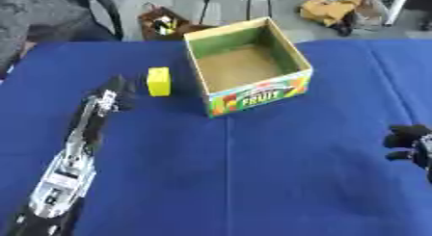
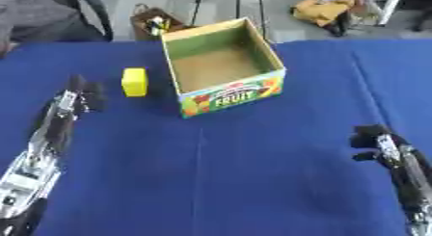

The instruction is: Pick up objects on the table and place them in the box.

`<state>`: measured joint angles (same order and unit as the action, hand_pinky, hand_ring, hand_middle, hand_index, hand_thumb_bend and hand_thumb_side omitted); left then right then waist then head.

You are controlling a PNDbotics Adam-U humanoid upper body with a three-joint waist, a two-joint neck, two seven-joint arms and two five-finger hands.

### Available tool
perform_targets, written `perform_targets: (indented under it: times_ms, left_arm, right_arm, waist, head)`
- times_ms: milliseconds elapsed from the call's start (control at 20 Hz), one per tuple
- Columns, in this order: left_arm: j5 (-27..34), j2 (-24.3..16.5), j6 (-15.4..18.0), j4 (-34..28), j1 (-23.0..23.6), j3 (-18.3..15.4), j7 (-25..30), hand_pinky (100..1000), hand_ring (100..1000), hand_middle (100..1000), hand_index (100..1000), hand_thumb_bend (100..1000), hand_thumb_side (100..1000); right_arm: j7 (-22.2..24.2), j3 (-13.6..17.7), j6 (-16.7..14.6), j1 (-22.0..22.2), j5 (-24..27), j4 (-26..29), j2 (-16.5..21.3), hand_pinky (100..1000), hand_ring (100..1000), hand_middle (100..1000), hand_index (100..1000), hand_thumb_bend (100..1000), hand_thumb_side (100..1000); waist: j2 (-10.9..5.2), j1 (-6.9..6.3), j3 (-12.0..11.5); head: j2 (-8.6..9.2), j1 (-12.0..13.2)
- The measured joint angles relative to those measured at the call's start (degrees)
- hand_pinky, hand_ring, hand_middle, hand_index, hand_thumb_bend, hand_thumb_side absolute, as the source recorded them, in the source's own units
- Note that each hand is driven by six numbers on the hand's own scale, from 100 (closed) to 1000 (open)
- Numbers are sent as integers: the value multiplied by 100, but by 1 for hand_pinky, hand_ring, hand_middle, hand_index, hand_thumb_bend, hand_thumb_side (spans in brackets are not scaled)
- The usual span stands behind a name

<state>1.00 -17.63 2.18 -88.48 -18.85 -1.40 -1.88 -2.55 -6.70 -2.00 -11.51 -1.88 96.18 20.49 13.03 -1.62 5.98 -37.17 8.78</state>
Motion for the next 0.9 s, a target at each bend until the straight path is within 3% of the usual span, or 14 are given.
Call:
perform_targets:
  times_ms: [500,900]
  left_arm:
    - [-549,-453,-56,383,-709,-43,-41,699,695,666,734,543,774]
    - [-2290,-999,5,1563,-1867,115,397,728,705,678,754,541,650]
  right_arm:
    - [7,-8,7,-8,0,0,0,610,703,623,771,100,1000]
    - [47,-76,18,-35,0,0,0,608,702,623,770,100,1000]
  waist:
    - [-35,3,41]
    - [-35,21,171]
  head:
    - [2,25]
    - [52,124]
